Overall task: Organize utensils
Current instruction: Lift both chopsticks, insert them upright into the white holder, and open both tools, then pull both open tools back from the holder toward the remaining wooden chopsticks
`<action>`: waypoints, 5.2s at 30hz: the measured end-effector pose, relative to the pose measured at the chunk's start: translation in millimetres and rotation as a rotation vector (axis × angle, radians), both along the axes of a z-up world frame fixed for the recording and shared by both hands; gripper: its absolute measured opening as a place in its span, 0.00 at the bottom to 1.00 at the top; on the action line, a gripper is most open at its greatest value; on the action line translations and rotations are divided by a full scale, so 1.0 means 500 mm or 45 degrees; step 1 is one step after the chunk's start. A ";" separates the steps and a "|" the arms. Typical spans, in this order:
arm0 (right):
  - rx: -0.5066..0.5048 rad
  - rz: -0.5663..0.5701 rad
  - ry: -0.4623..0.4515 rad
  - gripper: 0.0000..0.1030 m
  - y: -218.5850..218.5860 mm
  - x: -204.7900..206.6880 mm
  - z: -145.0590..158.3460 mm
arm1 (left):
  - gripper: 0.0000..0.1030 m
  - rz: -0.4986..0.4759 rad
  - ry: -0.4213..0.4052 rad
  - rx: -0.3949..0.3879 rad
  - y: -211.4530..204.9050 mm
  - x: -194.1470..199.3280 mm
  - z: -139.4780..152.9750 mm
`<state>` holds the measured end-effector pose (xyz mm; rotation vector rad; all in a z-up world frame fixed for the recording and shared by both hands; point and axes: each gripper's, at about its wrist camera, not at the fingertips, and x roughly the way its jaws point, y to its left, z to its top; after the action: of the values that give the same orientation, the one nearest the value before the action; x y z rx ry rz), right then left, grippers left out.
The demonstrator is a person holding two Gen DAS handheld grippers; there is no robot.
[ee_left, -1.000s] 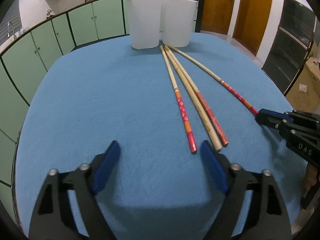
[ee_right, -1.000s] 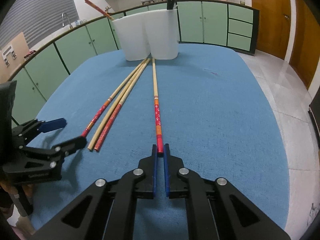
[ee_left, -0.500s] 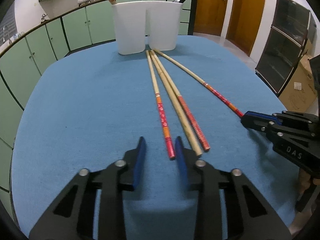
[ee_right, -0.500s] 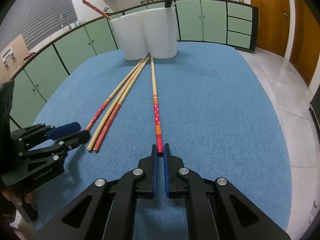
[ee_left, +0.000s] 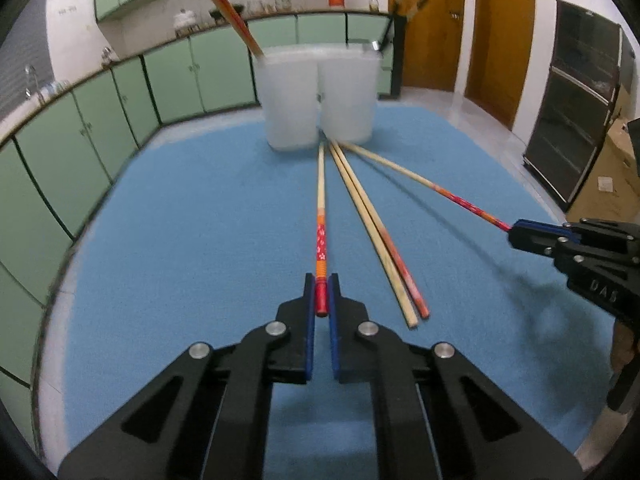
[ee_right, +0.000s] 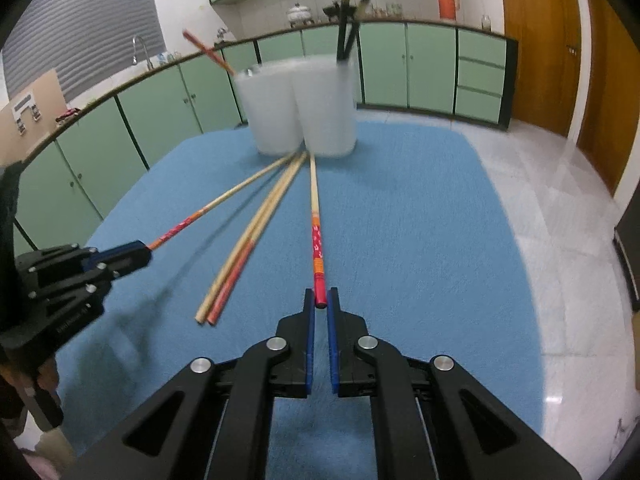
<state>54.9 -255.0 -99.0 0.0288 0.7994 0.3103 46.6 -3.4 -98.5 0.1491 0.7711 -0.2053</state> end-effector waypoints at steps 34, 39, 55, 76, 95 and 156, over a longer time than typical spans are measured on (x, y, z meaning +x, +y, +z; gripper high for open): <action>0.124 0.254 -0.366 0.05 -0.024 0.073 0.374 | 0.05 -0.066 -0.407 -0.167 0.024 0.043 0.334; 0.153 0.300 -0.414 0.05 -0.019 0.097 0.430 | 0.05 -0.085 -0.468 -0.185 0.021 0.056 0.378; 0.097 0.281 -0.585 0.05 0.023 0.261 0.583 | 0.05 -0.089 -0.650 -0.208 -0.036 0.223 0.499; 0.082 0.164 -0.411 0.40 -0.010 0.354 0.415 | 0.45 -0.061 -0.398 -0.184 -0.010 0.340 0.334; 0.129 -0.085 -0.304 0.94 -0.070 0.084 0.219 | 0.90 0.112 -0.217 -0.137 0.099 0.104 0.154; -0.008 0.083 0.107 0.34 0.137 0.011 -0.076 | 0.90 0.297 0.086 -0.059 0.185 0.055 -0.049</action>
<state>60.5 -186.7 -137.2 0.0097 0.8860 0.3700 74.2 89.2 -122.8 0.0080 0.8435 -0.0065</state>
